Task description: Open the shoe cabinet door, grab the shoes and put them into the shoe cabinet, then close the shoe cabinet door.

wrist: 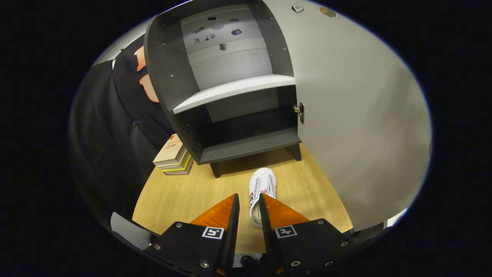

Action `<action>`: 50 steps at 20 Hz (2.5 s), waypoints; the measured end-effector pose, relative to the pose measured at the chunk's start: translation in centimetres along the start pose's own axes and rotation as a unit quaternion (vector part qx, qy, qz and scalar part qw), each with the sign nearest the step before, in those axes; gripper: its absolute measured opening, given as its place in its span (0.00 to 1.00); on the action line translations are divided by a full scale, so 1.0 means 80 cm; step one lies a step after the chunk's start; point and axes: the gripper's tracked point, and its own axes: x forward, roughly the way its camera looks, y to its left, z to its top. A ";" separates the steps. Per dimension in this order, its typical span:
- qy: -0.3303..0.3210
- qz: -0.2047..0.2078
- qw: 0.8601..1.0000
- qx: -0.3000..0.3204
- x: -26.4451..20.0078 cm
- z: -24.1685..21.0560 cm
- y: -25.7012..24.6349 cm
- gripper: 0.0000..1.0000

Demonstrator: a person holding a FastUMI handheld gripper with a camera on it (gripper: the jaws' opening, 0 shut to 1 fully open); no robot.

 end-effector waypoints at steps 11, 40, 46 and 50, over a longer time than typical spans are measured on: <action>0.134 0.036 0.990 -0.005 0.151 -0.118 -0.004 0.34; 0.019 0.010 1.000 -0.009 0.068 0.026 0.043 0.00; -0.072 0.009 0.997 -0.016 -0.014 0.124 0.073 0.00; -0.112 0.009 0.993 -0.021 -0.053 0.169 0.091 0.00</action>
